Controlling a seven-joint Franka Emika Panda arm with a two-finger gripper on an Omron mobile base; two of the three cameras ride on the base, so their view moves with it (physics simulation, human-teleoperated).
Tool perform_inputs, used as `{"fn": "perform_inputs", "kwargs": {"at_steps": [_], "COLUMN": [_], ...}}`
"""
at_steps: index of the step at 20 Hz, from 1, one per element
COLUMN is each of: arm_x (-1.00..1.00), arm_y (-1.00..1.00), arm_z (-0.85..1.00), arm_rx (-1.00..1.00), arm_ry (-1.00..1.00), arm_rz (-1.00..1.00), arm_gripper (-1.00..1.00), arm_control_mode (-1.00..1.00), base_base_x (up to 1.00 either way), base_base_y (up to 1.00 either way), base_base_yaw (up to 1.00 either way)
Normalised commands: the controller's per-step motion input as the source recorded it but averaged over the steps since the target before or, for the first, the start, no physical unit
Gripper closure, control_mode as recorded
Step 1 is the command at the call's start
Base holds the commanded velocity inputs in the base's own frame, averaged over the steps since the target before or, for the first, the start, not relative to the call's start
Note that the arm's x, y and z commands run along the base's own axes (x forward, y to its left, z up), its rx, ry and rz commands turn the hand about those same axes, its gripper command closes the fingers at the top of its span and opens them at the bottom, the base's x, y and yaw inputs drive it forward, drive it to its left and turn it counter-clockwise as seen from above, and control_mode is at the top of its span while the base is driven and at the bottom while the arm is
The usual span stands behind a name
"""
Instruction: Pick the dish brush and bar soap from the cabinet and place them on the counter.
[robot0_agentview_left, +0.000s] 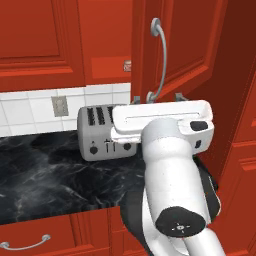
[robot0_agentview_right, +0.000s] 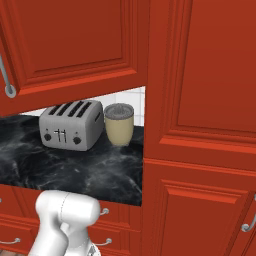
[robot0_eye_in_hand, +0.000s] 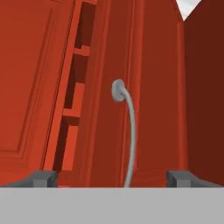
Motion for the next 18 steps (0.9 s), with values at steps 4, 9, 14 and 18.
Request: {"fn": "perform_inputs", "kwargs": {"at_steps": [4, 9, 14, 18], "arm_x": [0.00, 0.10, 0.20, 0.35], "arm_y": [0.49, 0.48, 0.40, 0.16], "arm_z": [-0.03, -0.07, -0.08, -0.10], "arm_rx": [0.00, -0.01, -0.02, -0.06], "arm_ry": [-0.03, -0.02, -0.01, 0.00], "arm_rz": [-0.20, -0.20, -0.21, -0.26], "arm_gripper": [-1.00, -1.00, -1.00, -1.00], "arm_control_mode": [-1.00, -1.00, -1.00, -1.00], "base_base_x": [0.00, 0.00, 0.00, 0.00], "base_base_y": [0.00, 0.00, 0.00, 0.00], "base_base_yaw": [0.00, 0.00, 0.00, 0.00]}}
